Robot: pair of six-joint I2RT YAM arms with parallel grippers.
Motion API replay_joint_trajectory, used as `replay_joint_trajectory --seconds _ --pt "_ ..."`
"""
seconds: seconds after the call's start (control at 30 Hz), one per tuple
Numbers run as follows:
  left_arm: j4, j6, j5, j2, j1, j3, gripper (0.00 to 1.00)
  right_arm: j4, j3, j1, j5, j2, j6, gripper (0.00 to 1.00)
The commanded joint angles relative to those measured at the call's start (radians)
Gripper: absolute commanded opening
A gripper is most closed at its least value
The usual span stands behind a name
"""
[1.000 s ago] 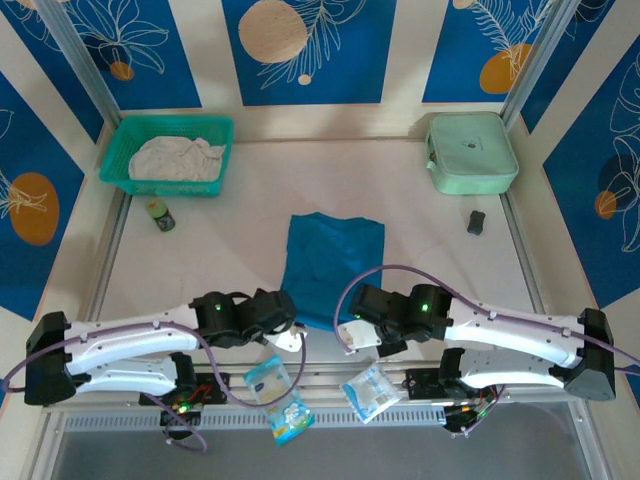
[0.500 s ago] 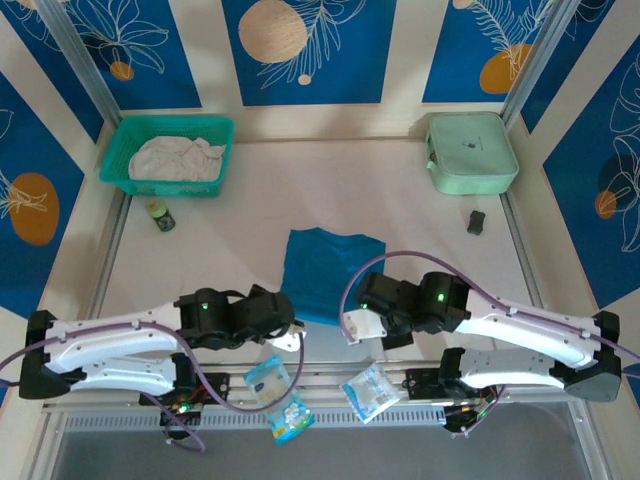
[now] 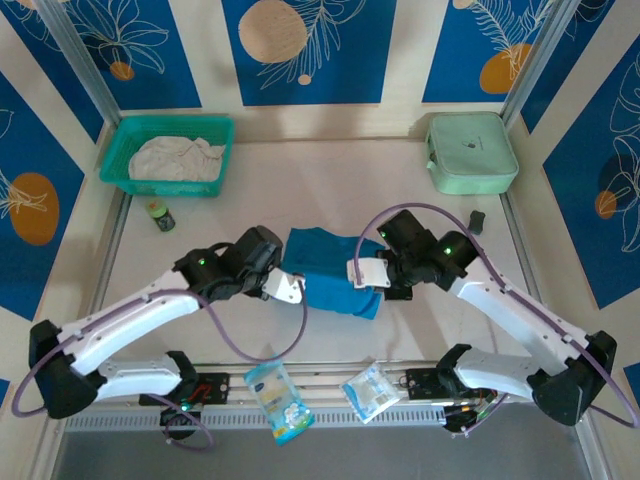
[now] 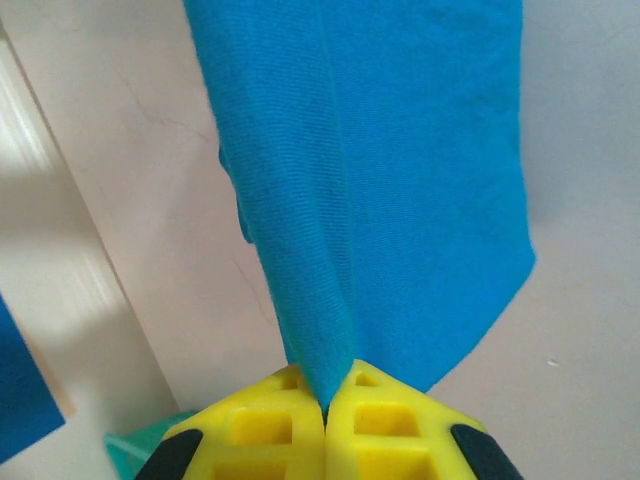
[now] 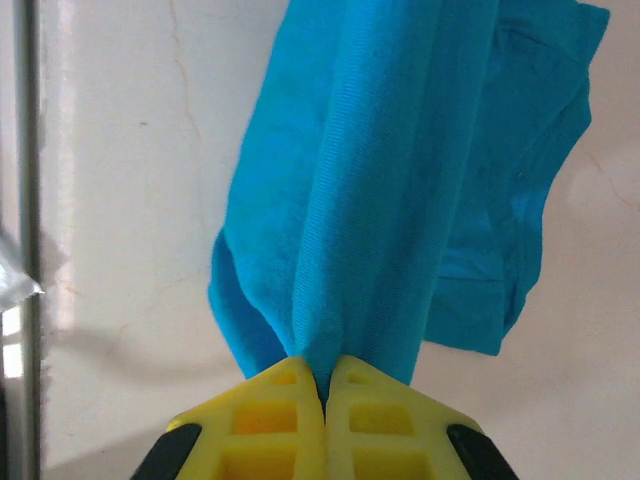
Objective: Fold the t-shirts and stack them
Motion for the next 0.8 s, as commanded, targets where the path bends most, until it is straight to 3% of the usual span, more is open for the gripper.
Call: replay_joint_trajectory --seconds 0.0,0.43,0.77 --pt "0.045 0.099 0.097 0.068 0.072 0.051 0.00 0.007 0.031 -0.071 -0.090 0.036 -0.088 0.00" --pt "0.195 0.199 0.195 0.399 0.225 0.199 0.00 0.218 0.006 -0.277 -0.146 0.214 -0.144 0.00" --pt "0.443 0.217 0.183 0.567 0.285 0.192 0.00 0.401 -0.013 -0.349 -0.098 0.389 -0.106 0.00"
